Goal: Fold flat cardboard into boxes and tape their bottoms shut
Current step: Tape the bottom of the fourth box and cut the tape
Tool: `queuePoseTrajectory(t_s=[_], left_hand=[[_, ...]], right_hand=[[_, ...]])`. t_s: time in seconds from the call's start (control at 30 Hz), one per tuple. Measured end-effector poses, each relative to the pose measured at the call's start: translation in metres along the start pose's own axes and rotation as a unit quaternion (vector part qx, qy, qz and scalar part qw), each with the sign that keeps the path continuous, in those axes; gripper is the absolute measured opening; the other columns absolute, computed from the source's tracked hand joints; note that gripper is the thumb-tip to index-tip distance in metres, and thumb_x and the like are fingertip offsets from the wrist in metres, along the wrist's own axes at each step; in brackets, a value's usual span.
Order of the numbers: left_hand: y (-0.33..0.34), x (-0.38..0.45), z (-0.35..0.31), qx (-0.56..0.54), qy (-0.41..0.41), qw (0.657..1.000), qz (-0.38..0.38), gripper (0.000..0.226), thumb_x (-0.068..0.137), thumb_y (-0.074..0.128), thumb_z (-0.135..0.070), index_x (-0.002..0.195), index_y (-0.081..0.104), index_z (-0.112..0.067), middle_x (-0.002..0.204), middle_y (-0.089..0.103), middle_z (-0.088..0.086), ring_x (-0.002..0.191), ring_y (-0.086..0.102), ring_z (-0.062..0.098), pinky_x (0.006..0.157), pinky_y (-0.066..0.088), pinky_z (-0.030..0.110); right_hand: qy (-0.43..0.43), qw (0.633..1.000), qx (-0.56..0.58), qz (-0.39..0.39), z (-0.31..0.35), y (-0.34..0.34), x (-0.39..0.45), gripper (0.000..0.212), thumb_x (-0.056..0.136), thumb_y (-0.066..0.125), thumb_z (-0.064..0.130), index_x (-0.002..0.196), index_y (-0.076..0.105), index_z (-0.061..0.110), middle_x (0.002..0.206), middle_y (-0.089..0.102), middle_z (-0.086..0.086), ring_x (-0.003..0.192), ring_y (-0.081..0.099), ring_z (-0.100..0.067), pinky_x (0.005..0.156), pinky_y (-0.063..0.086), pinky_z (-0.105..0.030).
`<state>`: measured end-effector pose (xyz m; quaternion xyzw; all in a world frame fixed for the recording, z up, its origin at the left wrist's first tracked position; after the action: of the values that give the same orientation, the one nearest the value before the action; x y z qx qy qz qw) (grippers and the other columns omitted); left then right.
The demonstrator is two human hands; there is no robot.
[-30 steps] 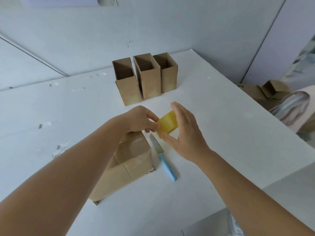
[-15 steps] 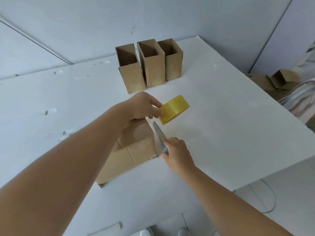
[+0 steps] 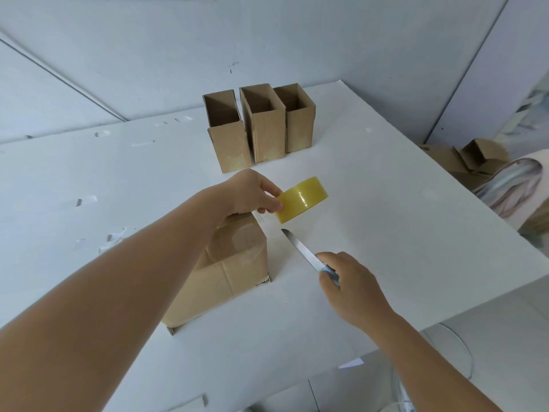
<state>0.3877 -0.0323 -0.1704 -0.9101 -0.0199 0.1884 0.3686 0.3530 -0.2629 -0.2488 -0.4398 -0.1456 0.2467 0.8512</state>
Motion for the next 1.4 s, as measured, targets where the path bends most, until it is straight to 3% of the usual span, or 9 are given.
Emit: queuePoseTrajectory(t_s=[0.1,0.27,0.4,0.5,0.63,0.83,1.0,1.17,1.4], left_hand=[[0.001,0.0,-0.001,-0.003,0.001,1.0,-0.001,0.015,0.079,0.076,-0.027,0.094,0.073,-0.029,0.069,0.069,-0.01,0.063,0.06,0.004,0.062,0.043,0.019],[0.001,-0.001,-0.002,0.006,0.004,1.0,-0.006,0.013,0.08,0.075,-0.03,0.092,0.07,-0.032,0.071,0.07,-0.01,0.068,0.059,0.005,0.062,0.043,0.02],[0.0,-0.002,-0.001,0.001,0.005,1.0,-0.01,0.015,0.08,0.075,-0.03,0.094,0.069,-0.032,0.077,0.068,-0.009,0.072,0.059,0.007,0.06,0.041,0.019],[-0.001,-0.003,-0.001,-0.005,0.009,1.0,-0.011,0.015,0.079,0.076,-0.029,0.092,0.07,-0.033,0.075,0.069,-0.009,0.07,0.059,0.007,0.059,0.041,0.018],[0.0,-0.002,-0.001,-0.005,0.017,1.0,-0.013,0.01,0.079,0.076,-0.029,0.085,0.07,-0.035,0.069,0.069,-0.012,0.066,0.058,0.005,0.058,0.042,0.017],[0.0,-0.001,-0.002,0.001,0.027,0.999,-0.017,0.011,0.077,0.077,-0.032,0.079,0.069,-0.04,0.072,0.067,-0.01,0.066,0.058,0.006,0.059,0.042,0.019],[0.001,0.0,-0.002,0.01,0.032,0.999,-0.022,0.014,0.074,0.079,-0.033,0.074,0.068,-0.041,0.074,0.066,-0.007,0.065,0.058,0.006,0.057,0.041,0.019],[0.001,0.002,0.002,-0.003,0.038,0.999,-0.034,0.012,0.074,0.08,-0.03,0.082,0.073,-0.034,0.072,0.065,-0.005,0.063,0.056,0.007,0.058,0.042,0.02],[0.001,0.002,0.002,-0.008,0.041,0.997,-0.067,0.015,0.074,0.081,-0.029,0.088,0.075,-0.028,0.073,0.061,-0.009,0.069,0.052,0.008,0.066,0.041,0.022]], right_hand=[[-0.027,0.999,0.024,-0.028,0.011,-0.019,-0.007,0.015,0.092,0.048,0.02,0.096,0.06,0.028,0.073,0.053,0.005,0.066,0.047,-0.015,0.059,0.039,-0.029],[-0.064,0.997,0.019,-0.03,0.032,-0.036,-0.006,0.046,0.095,0.044,0.02,0.135,0.045,0.042,0.074,0.055,0.009,0.063,0.047,-0.01,0.059,0.038,-0.024],[-0.098,0.993,-0.06,-0.036,0.05,-0.043,-0.003,0.048,0.097,0.043,0.02,0.14,0.04,0.041,0.082,0.054,0.009,0.07,0.05,-0.014,0.06,0.035,-0.026],[-0.1,0.989,-0.101,-0.038,0.057,-0.047,-0.004,0.047,0.097,0.041,0.022,0.138,0.04,0.044,0.092,0.061,0.006,0.076,0.057,-0.021,0.058,0.038,-0.028],[-0.111,0.984,-0.12,-0.066,0.065,-0.06,-0.009,0.047,0.094,0.045,0.02,0.135,0.045,0.041,0.087,0.063,0.005,0.069,0.058,-0.022,0.053,0.039,-0.029],[-0.088,0.979,-0.18,-0.029,0.081,-0.056,0.008,0.051,0.094,0.037,0.017,0.138,0.033,0.042,0.09,0.056,0.007,0.072,0.056,-0.021,0.055,0.035,-0.029],[-0.089,0.968,-0.234,0.002,0.093,-0.062,0.019,0.041,0.089,0.042,0.011,0.123,0.047,0.033,0.087,0.059,0.005,0.075,0.06,-0.024,0.056,0.042,-0.031],[-0.074,0.959,-0.273,0.027,0.107,-0.067,0.029,0.025,0.086,0.045,0.008,0.101,0.054,0.027,0.065,0.039,0.006,0.052,0.039,-0.016,0.043,0.02,-0.027],[-0.082,0.946,-0.311,0.045,0.109,-0.071,0.044,0.039,0.085,0.046,0.004,0.115,0.058,0.026,0.068,0.037,0.001,0.063,0.045,-0.025,0.05,0.031,-0.029]])
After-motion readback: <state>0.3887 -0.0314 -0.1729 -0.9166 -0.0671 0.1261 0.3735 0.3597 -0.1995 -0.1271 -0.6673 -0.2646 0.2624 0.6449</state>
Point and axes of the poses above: each hand's wrist, its own x-axis towards the middle knuckle, its own y-axis out of the palm, z = x × y, the point moved 4 cm from there along x, towards the middle knuckle
